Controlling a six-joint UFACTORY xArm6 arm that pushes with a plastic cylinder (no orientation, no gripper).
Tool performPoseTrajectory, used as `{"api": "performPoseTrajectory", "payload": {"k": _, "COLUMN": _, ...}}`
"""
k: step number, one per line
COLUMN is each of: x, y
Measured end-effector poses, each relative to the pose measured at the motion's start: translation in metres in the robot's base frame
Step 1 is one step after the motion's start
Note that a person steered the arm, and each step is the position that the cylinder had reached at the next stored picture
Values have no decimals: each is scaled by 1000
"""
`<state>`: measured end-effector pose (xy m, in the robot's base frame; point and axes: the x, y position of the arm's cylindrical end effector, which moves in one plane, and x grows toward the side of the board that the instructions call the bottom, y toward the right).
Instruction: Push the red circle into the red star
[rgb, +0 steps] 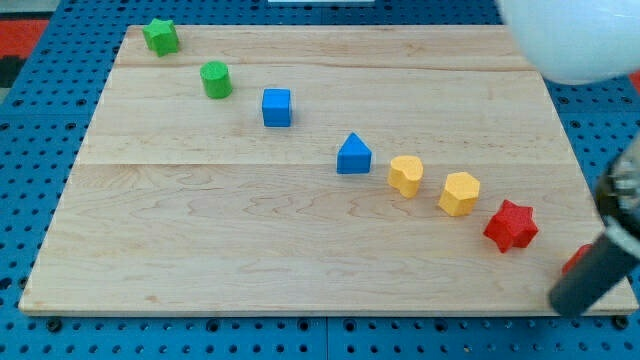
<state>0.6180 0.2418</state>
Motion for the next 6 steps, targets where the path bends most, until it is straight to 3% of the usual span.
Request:
{"api": "performPoseTrajectory", "payload": {"k": 1, "x": 0, "y": 48}}
{"api": "performPoseTrajectory", "payload": {"k": 2, "x": -16, "y": 55}}
{"api": "performPoseTrajectory", "payload": {"k": 4, "x": -44, "y": -29}}
{"api": "performPoseTrajectory", "payload": {"k": 6, "x": -106, "y": -46}}
